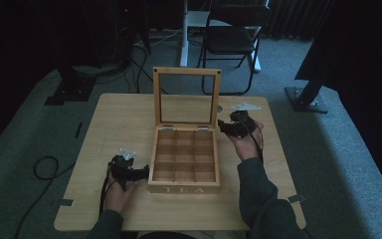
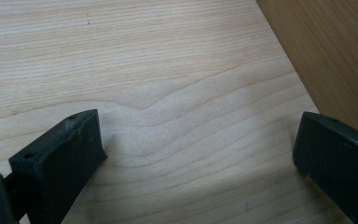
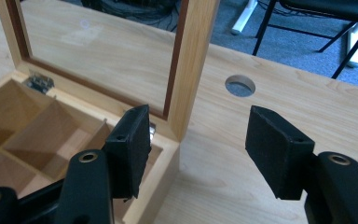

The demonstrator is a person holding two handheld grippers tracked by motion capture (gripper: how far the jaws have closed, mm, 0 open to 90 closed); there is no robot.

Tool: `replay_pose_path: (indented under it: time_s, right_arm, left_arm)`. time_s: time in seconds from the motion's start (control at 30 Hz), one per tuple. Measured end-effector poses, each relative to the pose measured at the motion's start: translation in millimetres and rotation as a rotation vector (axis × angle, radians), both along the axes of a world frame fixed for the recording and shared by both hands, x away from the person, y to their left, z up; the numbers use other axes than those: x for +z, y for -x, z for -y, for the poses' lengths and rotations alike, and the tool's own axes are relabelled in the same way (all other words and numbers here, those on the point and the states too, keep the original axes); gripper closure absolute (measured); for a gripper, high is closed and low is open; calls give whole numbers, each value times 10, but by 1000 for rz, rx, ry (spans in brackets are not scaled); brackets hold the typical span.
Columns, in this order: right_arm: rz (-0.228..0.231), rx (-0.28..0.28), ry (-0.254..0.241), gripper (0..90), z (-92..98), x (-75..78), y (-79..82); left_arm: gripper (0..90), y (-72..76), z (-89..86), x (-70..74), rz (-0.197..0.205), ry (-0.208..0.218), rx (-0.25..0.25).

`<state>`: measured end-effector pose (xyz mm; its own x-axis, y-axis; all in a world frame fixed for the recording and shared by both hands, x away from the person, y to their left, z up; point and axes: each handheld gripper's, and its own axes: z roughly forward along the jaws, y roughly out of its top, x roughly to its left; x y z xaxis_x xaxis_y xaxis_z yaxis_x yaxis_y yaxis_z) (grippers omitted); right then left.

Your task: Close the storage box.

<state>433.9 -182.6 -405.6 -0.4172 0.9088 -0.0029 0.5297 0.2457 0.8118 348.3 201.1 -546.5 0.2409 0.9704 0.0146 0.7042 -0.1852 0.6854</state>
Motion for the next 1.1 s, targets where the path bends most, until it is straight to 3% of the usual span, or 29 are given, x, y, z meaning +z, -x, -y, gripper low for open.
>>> replay_pose_path:
  time_s: [0.37,0.77,0.9,1.1]
  right_arm:
    - [33,11,0,393,-62,132,-155]
    - [26,41,-9,414,-111,182,-338]
    - [26,56,-33,422,-114,188,-411]
    - [8,30,-44,388,-111,172,-550]
  left_arm:
    - [16,-1,1,-1,1,2,1]
    - [16,0,0,0,1,-1,1]
    - [16,0,0,0,0,0,0]
    - [16,0,1,0,0,1,1]
